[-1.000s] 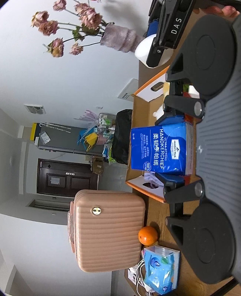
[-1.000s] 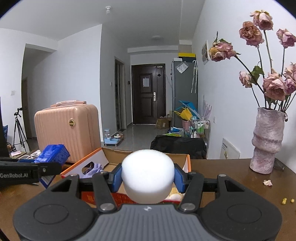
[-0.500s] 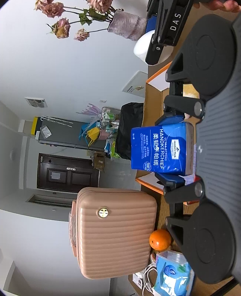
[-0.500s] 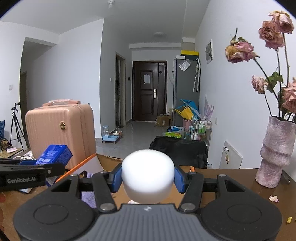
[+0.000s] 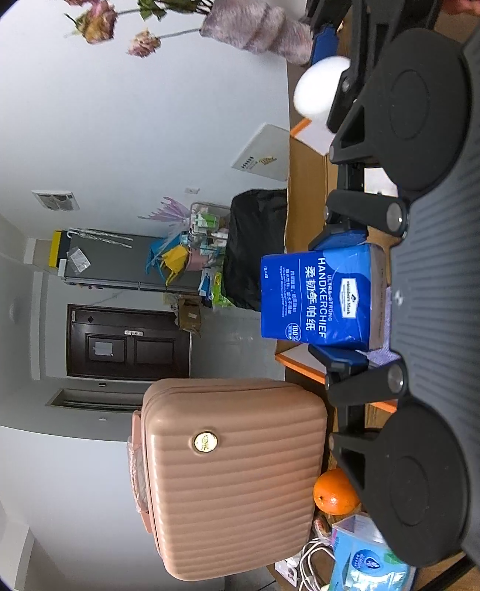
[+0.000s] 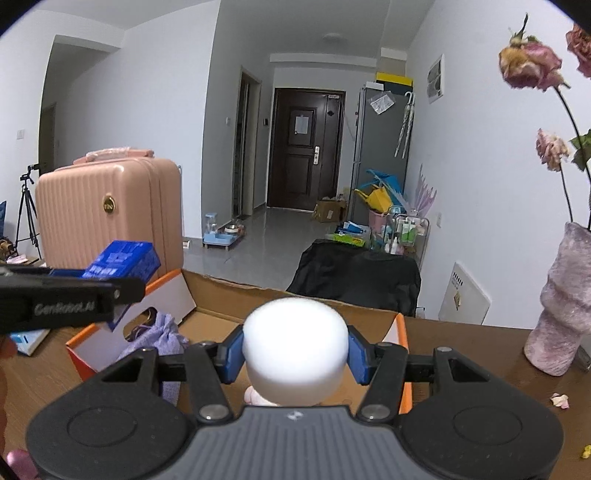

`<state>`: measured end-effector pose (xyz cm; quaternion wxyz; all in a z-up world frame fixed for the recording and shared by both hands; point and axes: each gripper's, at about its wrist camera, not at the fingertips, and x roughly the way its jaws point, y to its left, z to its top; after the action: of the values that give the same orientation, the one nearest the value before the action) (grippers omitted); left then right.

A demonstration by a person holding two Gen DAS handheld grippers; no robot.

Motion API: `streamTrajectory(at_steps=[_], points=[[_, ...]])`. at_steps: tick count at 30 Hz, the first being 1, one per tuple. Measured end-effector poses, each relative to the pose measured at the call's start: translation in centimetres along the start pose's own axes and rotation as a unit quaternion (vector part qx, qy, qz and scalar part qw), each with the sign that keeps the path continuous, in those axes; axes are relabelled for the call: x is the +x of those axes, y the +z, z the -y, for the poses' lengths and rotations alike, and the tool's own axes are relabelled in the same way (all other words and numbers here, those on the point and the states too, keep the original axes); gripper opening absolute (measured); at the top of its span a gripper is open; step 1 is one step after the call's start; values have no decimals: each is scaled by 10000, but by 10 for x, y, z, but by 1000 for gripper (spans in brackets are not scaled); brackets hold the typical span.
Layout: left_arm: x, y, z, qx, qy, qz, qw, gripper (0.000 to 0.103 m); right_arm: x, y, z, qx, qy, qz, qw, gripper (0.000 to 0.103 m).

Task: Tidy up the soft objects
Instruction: 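Lower the handkerchief pack into the box with the left tool while the right tool releases the white sponge there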

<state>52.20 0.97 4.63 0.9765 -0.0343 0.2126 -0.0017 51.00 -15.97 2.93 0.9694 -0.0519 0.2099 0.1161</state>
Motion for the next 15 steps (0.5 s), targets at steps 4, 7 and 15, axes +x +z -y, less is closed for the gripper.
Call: streamTrajectory(at_steps=[4,7,15], points=[[16,-1,-4,38,128,-92,9999,52,10,-8,-2,15,86,9,10000,54],[28,-5,-8,22,214,-225,9995,52,18,-14,-2,37,70,-9,10000,54],[41,-12,-14,54,389,-377,9985,52,30,-22,4,235,-47,-23,9997,54]])
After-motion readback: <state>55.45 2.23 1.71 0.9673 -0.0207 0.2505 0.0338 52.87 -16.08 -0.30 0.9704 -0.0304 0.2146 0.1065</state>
